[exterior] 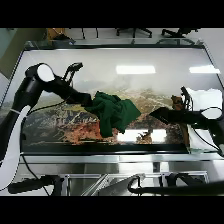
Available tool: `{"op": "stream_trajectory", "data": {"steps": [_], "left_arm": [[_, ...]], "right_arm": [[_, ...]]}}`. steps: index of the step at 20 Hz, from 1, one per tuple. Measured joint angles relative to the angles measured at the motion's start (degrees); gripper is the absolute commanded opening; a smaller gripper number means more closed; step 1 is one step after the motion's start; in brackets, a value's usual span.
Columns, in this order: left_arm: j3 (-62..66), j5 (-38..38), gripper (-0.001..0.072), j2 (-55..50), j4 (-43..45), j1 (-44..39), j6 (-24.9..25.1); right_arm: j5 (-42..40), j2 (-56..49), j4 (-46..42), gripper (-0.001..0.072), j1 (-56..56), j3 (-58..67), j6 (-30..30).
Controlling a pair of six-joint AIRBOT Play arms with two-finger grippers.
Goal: Fold the shirts.
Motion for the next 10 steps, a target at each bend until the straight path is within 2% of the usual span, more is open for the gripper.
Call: {"op": "stream_trajectory", "data": {"steps": [2,5,10], "left_arm": [[-9.1,4.3,0.0687,3.1,-2.2,2.9,1.7],[-22.2,14.2,0.0687,5.8,-9.3,5.5,6.3],[-29.3,30.3,0.0687,2.3,-20.4,6.8,11.1]], "right_arm": [[-3.8,-6.1,3.3,0.038,0.9,0.0,-5.6],[-9.4,-14.5,5.8,0.0418,3.5,1.5,-11.5],[-14.2,-26.9,7.3,0.0434,7.5,8.8,-15.4]]}}
